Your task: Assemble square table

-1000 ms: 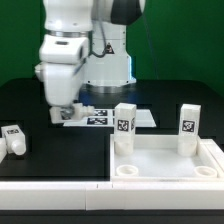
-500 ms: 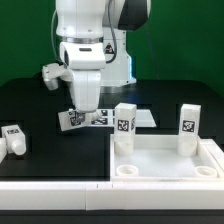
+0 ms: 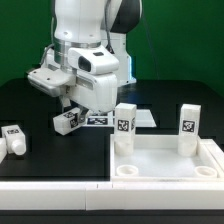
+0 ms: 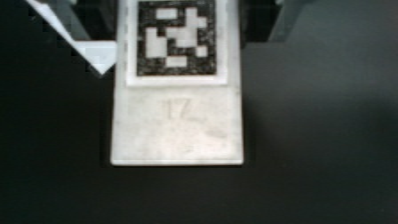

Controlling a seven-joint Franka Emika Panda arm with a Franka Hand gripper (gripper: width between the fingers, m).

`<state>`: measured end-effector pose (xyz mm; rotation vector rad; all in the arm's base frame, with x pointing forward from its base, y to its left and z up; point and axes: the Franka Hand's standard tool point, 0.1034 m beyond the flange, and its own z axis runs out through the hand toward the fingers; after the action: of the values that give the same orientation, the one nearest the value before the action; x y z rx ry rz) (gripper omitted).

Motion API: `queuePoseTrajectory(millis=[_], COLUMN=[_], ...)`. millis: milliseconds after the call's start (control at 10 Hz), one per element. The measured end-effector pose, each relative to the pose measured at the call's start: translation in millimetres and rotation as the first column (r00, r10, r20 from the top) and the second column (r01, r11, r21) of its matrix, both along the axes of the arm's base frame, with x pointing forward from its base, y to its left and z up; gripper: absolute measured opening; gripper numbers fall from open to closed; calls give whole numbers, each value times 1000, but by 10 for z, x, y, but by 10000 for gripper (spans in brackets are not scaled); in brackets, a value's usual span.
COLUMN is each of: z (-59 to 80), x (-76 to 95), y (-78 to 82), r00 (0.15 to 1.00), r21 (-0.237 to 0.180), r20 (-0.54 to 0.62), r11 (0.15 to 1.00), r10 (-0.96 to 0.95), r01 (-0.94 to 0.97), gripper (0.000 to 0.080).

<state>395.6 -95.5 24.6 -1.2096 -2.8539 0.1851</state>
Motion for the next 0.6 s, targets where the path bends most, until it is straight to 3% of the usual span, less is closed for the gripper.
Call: queuePoseTrajectory(millis=[100,300,500,600], z=[-2,-13,-17,-19], x=[-9,-71,-57,-61], y=[-18,-69,-65,-72], r00=[997,913,867,877], r21=[-2,34,32,29], r20=[-9,-96,-109,-109], r11=[997,918,874,883], r10=[83,397,486,469], r01=[-83,-396,-486,-469], gripper=[284,284,284,362])
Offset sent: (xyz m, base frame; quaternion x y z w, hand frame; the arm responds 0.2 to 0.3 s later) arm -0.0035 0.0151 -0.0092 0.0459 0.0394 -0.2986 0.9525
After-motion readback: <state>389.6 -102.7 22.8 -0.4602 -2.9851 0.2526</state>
